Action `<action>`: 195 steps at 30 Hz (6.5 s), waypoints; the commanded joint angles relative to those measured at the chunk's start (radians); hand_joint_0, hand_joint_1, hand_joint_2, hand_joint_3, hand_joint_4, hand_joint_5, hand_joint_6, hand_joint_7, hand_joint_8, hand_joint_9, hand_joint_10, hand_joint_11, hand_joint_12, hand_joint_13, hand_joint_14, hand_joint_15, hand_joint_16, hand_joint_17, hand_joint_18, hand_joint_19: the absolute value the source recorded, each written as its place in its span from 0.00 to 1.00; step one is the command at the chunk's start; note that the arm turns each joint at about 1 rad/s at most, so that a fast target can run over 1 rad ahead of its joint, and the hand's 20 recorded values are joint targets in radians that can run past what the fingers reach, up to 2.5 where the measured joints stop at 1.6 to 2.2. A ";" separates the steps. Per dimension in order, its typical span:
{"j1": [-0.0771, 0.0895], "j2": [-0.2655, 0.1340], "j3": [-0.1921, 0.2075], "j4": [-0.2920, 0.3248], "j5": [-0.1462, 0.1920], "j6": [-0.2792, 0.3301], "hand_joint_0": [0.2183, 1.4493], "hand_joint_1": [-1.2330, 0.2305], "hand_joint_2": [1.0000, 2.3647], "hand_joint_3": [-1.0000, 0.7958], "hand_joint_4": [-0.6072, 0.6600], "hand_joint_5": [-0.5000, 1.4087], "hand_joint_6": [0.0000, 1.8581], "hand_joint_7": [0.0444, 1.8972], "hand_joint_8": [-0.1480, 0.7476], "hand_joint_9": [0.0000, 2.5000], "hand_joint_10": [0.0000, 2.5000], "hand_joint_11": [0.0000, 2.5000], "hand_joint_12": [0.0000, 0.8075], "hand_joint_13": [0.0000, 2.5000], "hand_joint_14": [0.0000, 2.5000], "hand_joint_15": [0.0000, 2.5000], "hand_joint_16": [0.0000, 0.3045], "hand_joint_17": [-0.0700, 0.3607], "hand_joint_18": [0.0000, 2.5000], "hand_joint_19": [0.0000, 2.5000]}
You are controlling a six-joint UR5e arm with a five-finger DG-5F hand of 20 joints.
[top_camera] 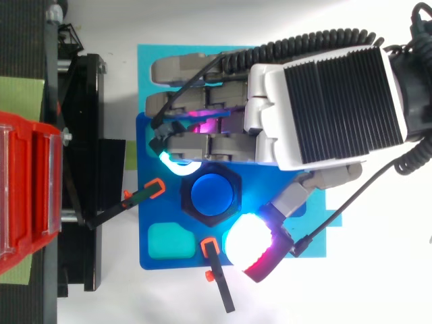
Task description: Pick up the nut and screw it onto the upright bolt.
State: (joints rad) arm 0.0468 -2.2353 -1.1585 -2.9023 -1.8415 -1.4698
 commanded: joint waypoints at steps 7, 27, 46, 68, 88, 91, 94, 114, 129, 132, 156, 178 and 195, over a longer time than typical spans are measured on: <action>-0.011 0.000 0.000 0.000 -0.008 -0.003 0.23 0.72 0.00 0.28 0.63 0.27 0.30 0.73 0.49 0.44 0.00 0.00 0.33 0.24 0.00 0.00 0.08 0.29 0.09 0.00; -0.033 0.000 0.039 -0.005 -0.048 0.003 0.22 0.72 0.00 0.28 0.67 0.25 0.27 0.59 0.49 0.42 0.00 0.00 0.35 0.25 0.00 0.00 0.08 0.29 0.10 0.00; 0.005 -0.001 0.049 0.032 -0.016 0.000 0.21 0.74 0.00 0.28 0.68 0.22 0.27 0.38 0.47 0.37 0.00 0.00 0.37 0.22 0.00 0.00 0.10 0.32 0.07 0.00; 0.030 0.000 -0.023 0.081 0.030 0.011 0.18 0.81 0.00 0.28 0.65 0.19 0.27 0.32 0.45 0.27 0.00 0.00 0.41 0.15 0.00 0.00 0.12 0.36 0.00 0.00; 0.027 0.000 -0.056 0.077 0.030 0.011 0.20 0.78 0.00 0.28 0.71 0.23 0.27 0.51 0.49 0.33 0.00 0.00 0.39 0.18 0.00 0.00 0.11 0.33 0.03 0.00; 0.022 0.000 -0.056 0.075 0.028 0.011 0.20 0.77 0.00 0.28 0.69 0.23 0.27 0.56 0.49 0.33 0.00 0.00 0.39 0.19 0.00 0.00 0.11 0.33 0.03 0.00; 0.019 0.000 -0.056 0.071 0.027 0.011 0.21 0.76 0.00 0.28 0.68 0.24 0.27 0.61 0.49 0.34 0.00 0.00 0.38 0.19 0.00 0.00 0.10 0.33 0.04 0.00; -0.002 -0.001 -0.056 0.066 0.013 0.009 0.22 0.75 0.00 0.28 0.66 0.26 0.27 0.77 0.51 0.38 0.00 0.00 0.36 0.24 0.00 0.00 0.09 0.30 0.08 0.00; -0.002 0.000 -0.056 0.075 0.010 0.011 0.22 0.75 0.00 0.28 0.68 0.23 0.27 0.58 0.50 0.38 0.00 0.00 0.37 0.25 0.00 0.00 0.09 0.31 0.10 0.00; -0.002 0.000 -0.029 0.066 0.007 0.011 0.21 0.74 0.00 0.28 0.69 0.22 0.27 0.47 0.49 0.37 0.00 0.00 0.37 0.24 0.00 0.00 0.09 0.31 0.09 0.00; 0.025 -0.001 -0.004 0.044 0.042 0.048 0.20 0.75 0.00 0.28 0.71 0.22 0.27 0.45 0.49 0.34 0.00 0.00 0.36 0.20 0.00 0.00 0.11 0.33 0.07 0.00; 0.022 -0.001 -0.063 0.058 0.039 0.057 0.22 0.73 0.00 0.28 0.66 0.25 0.27 0.72 0.50 0.39 0.00 0.00 0.36 0.25 0.00 0.00 0.10 0.32 0.10 0.00; 0.018 0.000 -0.063 0.054 0.035 0.057 0.23 0.72 0.00 0.28 0.64 0.26 0.31 0.74 0.50 0.43 0.00 0.00 0.35 0.27 0.00 0.00 0.09 0.30 0.13 0.00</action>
State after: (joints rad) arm 0.0645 -2.2361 -1.2211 -2.8482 -1.8070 -1.4128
